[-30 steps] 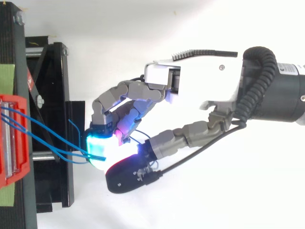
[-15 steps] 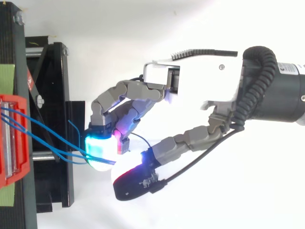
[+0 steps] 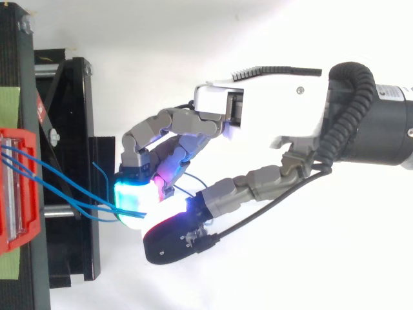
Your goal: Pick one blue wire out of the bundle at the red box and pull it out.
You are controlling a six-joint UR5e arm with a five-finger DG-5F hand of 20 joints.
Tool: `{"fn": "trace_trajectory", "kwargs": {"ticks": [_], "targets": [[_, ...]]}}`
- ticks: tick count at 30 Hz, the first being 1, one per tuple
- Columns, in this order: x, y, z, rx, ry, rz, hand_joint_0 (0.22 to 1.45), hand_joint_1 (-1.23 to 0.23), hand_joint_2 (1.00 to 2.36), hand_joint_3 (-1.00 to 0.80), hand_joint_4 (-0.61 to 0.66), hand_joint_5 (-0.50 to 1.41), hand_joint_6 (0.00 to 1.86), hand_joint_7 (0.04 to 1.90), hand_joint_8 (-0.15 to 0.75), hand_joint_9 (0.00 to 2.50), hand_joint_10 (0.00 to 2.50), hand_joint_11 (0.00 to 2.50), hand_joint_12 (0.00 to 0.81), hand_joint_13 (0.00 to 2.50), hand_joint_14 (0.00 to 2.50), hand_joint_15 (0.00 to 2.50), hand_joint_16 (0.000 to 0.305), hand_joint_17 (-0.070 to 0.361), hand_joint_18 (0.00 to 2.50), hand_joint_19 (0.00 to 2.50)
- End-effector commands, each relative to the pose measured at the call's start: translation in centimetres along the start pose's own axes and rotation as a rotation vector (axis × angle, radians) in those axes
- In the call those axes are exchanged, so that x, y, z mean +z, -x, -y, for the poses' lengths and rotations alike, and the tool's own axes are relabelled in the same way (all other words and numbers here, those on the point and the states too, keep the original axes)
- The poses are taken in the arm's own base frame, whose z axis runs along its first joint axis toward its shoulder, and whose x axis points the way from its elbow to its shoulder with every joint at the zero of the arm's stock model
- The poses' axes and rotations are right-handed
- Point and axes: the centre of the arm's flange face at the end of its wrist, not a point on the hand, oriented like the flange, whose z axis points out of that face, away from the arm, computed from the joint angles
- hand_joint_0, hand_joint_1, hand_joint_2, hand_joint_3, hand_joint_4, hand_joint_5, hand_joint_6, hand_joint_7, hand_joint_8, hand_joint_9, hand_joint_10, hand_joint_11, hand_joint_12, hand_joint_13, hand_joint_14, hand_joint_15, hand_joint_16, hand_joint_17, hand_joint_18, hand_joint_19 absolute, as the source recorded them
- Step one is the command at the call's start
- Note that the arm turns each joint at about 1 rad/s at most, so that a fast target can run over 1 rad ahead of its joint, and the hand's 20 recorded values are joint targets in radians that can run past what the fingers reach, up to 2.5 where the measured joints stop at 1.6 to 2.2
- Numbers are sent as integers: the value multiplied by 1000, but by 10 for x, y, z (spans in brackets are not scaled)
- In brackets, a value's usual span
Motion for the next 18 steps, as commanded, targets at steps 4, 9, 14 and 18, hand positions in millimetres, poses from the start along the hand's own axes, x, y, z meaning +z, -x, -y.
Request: {"fn": "trace_trajectory", "kwargs": {"ticks": [4, 9, 14, 18], "targets": [[0, 0, 0, 0, 1, -1, 649, -864, 1016, -267, 298, -180, 842, 1078, 388, 804, 17, 667, 466, 658, 11, 321, 60, 136, 728, 420], [0, 0, 0, 0, 0, 0, 722, -934, 1011, -344, 276, -189, 867, 1081, 389, 817, 16, 692, 464, 674, 11, 301, 60, 135, 769, 362], [0, 0, 0, 0, 1, -10, 628, -849, 1007, -398, 353, -176, 836, 1111, 367, 815, 16, 583, 457, 661, 13, 313, 60, 135, 747, 421], [0, 0, 0, 0, 1, -10, 530, -587, 1006, -420, 294, -113, 713, 1169, 368, 857, 12, 460, 464, 643, 11, 328, 63, 141, 676, 492]]}}
